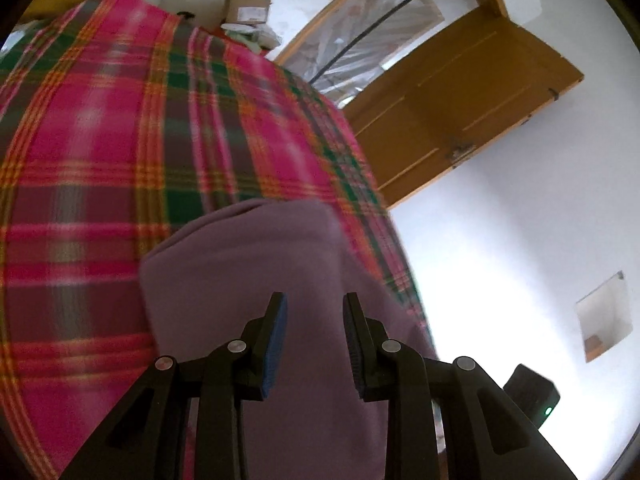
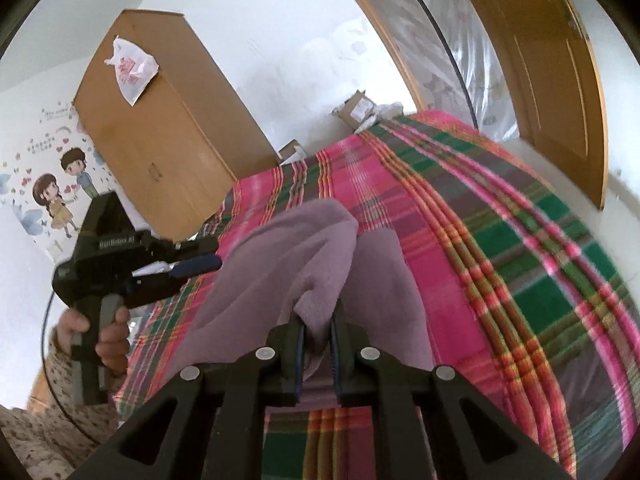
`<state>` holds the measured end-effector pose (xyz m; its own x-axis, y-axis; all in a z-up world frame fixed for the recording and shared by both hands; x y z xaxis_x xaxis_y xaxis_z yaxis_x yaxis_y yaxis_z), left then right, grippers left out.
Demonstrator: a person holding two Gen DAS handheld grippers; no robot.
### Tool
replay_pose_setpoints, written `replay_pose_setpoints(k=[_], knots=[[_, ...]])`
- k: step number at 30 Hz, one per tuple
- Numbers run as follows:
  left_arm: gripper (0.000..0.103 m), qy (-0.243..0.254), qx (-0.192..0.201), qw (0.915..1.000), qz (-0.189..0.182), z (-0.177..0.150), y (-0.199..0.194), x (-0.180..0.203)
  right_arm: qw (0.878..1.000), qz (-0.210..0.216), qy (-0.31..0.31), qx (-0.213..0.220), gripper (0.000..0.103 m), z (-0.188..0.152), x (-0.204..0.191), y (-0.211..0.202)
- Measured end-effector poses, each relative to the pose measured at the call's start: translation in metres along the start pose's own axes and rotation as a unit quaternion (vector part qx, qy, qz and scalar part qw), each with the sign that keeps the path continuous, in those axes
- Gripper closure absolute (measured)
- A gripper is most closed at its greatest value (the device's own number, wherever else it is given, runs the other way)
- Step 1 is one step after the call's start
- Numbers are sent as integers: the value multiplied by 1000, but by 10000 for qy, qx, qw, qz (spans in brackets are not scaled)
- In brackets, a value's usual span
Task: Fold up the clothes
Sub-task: 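Lift the mauve garment edge with both grippers and fold it over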
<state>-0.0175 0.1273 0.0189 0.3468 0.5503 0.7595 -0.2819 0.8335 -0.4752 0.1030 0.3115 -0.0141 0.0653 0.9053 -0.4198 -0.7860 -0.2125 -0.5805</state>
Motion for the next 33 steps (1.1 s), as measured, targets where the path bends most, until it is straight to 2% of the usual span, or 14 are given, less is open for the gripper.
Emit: replay_pose_setpoints(k=[4, 5, 6, 8, 11, 14, 20, 22, 24, 27, 33], knots=[[74, -75, -2, 10000, -10, -11, -5, -8, 9993, 221, 223, -206, 87, -1, 9, 3], [74, -93, 9, 10000, 3, -14, -6, -11, 9989, 320, 254, -216, 82, 2, 10, 3], [74, -104, 7, 9999, -10, -16, -8, -12, 9985, 408, 293, -218, 71, 5, 11, 3], [74, -145, -1, 9999, -43, -22, -11, -15, 9968, 616, 429, -277, 60, 14, 15, 5], [74, -145, 19, 9999, -56, -26, -16, -19, 9916, 964, 691, -521, 58, 27, 23, 17], [75, -147, 2, 9998, -96, -28, -19, -20, 9919, 820, 583, -770, 56, 39, 31, 38], [75, -221, 0, 9996, -149, -32, -24, -22, 9844, 921, 326, -1465, 56, 49, 21, 81], [75, -234, 2, 9996, -160, -32, -23, -23, 9807, 924, 367, -1683, 59, 50, 20, 94], [75, -245, 0, 9996, -161, -32, -22, -24, 9769, 991, 422, -1846, 76, 50, 17, 101], [75, -261, -1, 9995, -158, -31, -21, -24, 9777, 984, 253, -1838, 92, 52, 8, 103], [74, -242, -20, 9997, -45, -30, -21, -23, 9868, 1057, 170, -1217, 93, 64, -4, 70]])
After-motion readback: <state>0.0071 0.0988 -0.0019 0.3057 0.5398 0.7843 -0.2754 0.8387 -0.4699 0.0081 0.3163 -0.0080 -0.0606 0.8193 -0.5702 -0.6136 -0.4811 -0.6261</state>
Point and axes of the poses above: each gripper's, at about its wrist camera, not at the fingertips, and y roughly the way its jaws point, x to its right, z to its top, the point moved 8 cm from there along y, roughly the way its jaws point, and after that the axes turned 10 degrees about -z, right-handed, at the moved point
